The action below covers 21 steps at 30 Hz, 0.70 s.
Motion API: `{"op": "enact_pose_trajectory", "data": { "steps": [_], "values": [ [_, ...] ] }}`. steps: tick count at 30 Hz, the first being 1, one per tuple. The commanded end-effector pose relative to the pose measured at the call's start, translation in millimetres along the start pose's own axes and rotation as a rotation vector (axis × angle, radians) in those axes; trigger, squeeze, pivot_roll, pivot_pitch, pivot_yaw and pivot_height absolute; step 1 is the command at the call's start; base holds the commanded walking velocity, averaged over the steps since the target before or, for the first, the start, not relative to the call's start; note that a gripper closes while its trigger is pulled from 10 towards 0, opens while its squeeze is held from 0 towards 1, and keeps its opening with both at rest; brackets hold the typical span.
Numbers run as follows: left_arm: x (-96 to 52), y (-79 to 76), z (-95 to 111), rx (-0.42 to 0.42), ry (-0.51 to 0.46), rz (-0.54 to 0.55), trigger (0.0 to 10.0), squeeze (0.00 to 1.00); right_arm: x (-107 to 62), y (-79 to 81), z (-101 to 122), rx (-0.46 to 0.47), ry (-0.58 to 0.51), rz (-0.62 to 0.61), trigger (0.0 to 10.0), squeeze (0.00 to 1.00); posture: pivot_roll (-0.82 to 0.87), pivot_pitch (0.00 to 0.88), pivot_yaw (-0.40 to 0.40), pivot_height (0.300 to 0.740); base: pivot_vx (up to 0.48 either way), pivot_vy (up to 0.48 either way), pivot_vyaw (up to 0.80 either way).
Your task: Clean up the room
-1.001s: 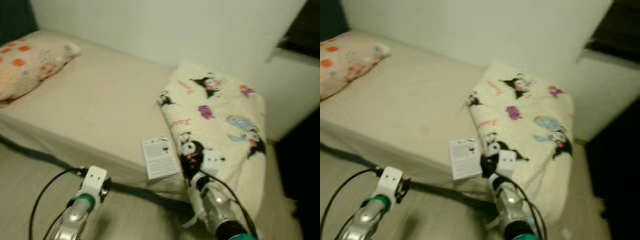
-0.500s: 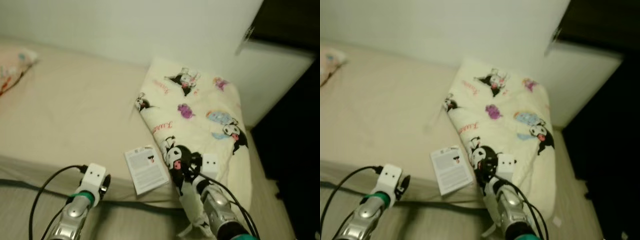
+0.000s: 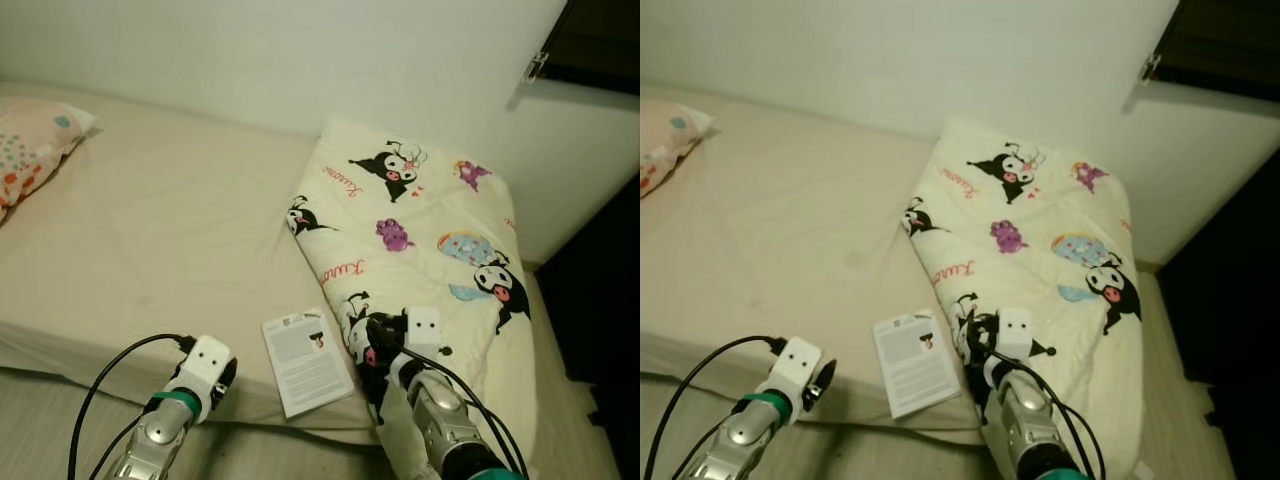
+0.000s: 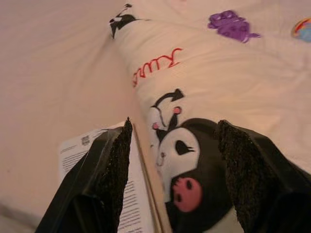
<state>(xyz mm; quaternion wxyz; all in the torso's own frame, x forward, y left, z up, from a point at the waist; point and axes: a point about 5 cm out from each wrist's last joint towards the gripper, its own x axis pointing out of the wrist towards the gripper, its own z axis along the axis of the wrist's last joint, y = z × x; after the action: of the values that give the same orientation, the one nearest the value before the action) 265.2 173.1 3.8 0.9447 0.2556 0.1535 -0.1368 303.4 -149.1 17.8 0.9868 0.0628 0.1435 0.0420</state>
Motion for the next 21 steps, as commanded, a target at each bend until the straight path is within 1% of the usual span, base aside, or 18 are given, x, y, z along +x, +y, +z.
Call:
{"op": "enact_pose_trajectory", "data": {
  "steps": [1,2,4,5,6,9,16,18,19,20,21],
  "values": [
    [-7.2,-11.3,-7,0.152,-0.018,-0.058,10.0,0.00,-5.1,-4.2,-10,0.004,0.034,-0.015,10.0,0.00,0.09,0.003,-0.015,0.740,0.000,0.000,0.00],
    [-7.2,-11.3,-7,0.152,-0.018,-0.058,10.0,0.00,-5.1,-4.2,-10,0.004,0.034,-0.015,10.0,0.00,0.09,0.003,-0.015,0.740,0.000,0.000,0.00],
    [-11.7,-16.6,-10,0.289,-0.046,-0.100,10.0,0.00,-5.5,-2.7,-10,0.008,0.023,-0.005,10.0,0.00,0.09,0.009,-0.014,0.735,0.000,0.000,0.00],
    [-11.7,-16.6,-10,0.289,-0.046,-0.100,10.0,0.00,-5.5,-2.7,-10,0.008,0.023,-0.005,10.0,0.00,0.09,0.009,-0.014,0.735,0.000,0.000,0.00],
    [-14.6,-20.3,-13,0.370,-0.062,-0.135,10.0,0.00,-5.7,-1.1,-9,0.008,0.013,0.003,10.0,0.00,0.09,0.009,-0.014,0.725,0.000,0.000,0.00],
    [-15.3,-22.3,-14,0.417,-0.070,-0.159,10.0,0.00,-5.9,-1.1,-9,-0.002,0.011,0.001,10.0,0.00,0.09,0.013,-0.015,0.710,0.000,0.000,0.00],
    [-13.8,-22.6,-11,0.439,-0.093,-0.154,10.0,0.00,-5.7,-4.2,-10,-0.008,0.027,-0.016,10.0,0.00,0.08,0.013,-0.019,0.686,0.000,0.000,0.00],
    [-11.7,-19.8,-10,0.401,-0.089,-0.124,10.0,0.00,-5.9,-6.9,-10,0.002,0.036,-0.028,10.0,0.00,0.08,0.012,-0.020,0.686,0.000,0.000,0.00],
    [-11.7,-19.8,-10,0.401,-0.089,-0.124,10.0,0.00,-5.9,-6.9,-10,0.002,0.036,-0.028,10.0,0.00,0.08,0.012,-0.020,0.686,0.000,0.000,0.00],
    [-9.2,-15.6,-9,0.324,-0.068,-0.078,10.0,0.00,-5.8,-7.8,-11,-0.002,0.040,-0.027,10.0,0.00,0.08,0.012,-0.020,0.686,0.000,0.000,-0.77],
    [-9.2,-15.6,-9,0.324,-0.068,-0.078,10.0,0.00,-5.8,-7.8,-11,-0.002,0.040,-0.027,10.0,0.00,0.08,0.012,-0.020,0.686,0.000,0.000,-0.77]
  ]
}}
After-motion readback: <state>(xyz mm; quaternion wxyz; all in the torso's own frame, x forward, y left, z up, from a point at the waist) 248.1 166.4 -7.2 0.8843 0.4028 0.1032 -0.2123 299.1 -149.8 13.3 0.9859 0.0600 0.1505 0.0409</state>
